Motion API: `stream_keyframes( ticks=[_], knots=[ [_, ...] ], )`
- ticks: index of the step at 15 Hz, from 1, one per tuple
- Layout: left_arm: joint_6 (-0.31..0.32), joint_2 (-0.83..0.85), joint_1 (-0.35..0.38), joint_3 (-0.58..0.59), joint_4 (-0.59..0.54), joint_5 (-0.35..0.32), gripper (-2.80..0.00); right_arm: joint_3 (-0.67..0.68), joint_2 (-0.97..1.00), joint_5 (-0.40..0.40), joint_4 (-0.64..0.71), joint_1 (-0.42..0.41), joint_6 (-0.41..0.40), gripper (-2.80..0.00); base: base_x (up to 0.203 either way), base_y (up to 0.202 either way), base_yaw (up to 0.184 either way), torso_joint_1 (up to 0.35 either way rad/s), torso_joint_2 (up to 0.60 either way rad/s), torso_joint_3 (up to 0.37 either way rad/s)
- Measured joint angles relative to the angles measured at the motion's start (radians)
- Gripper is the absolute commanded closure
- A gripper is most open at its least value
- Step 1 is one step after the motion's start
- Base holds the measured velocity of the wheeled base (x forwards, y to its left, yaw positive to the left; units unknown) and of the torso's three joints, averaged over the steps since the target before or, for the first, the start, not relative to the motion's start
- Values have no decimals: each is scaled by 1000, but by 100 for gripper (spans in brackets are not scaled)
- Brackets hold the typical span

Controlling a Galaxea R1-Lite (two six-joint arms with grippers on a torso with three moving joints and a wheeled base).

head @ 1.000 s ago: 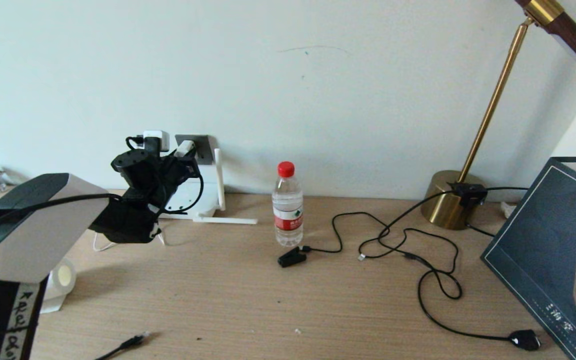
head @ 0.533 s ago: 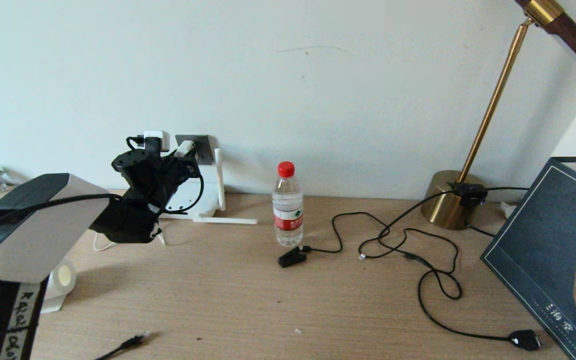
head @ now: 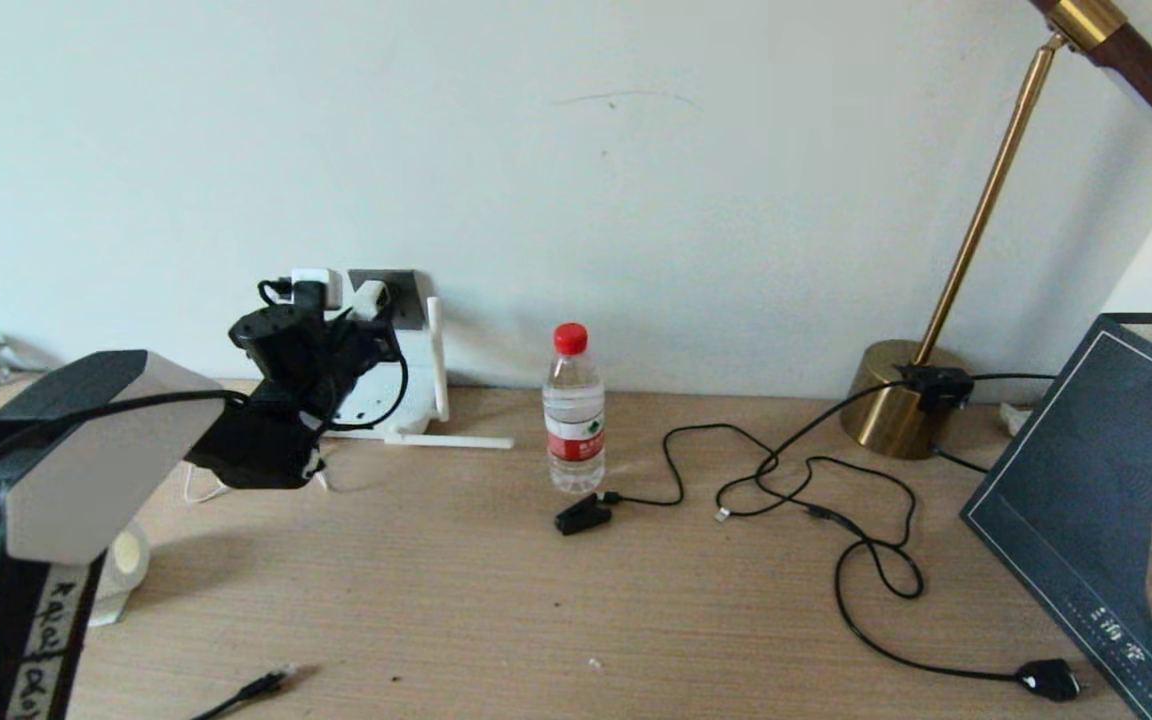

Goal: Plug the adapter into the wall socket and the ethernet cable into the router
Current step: Plug plug into socket, then pick up cable

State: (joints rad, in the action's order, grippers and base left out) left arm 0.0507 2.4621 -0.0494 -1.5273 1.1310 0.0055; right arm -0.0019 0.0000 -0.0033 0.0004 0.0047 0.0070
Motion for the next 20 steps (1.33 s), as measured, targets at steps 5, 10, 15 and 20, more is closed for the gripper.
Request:
stream_keyframes(
  ticks=[5, 10, 15, 20],
  knots=[
    [-3, 10, -2, 1, 7, -7, -280, 0, 0, 0, 0, 0, 0, 0, 0, 0, 0, 0, 0, 0],
    [-3, 10, 0, 0, 13, -7, -280, 0, 0, 0, 0, 0, 0, 0, 0, 0, 0, 0, 0, 0],
    [-3, 10, -1, 5, 32, -5, -280, 0, 0, 0, 0, 0, 0, 0, 0, 0, 0, 0, 0, 0],
    [-5, -25, -8, 80, 81, -10, -280, 0, 0, 0, 0, 2, 1, 0, 0, 0, 0, 0, 0, 0]
  ],
)
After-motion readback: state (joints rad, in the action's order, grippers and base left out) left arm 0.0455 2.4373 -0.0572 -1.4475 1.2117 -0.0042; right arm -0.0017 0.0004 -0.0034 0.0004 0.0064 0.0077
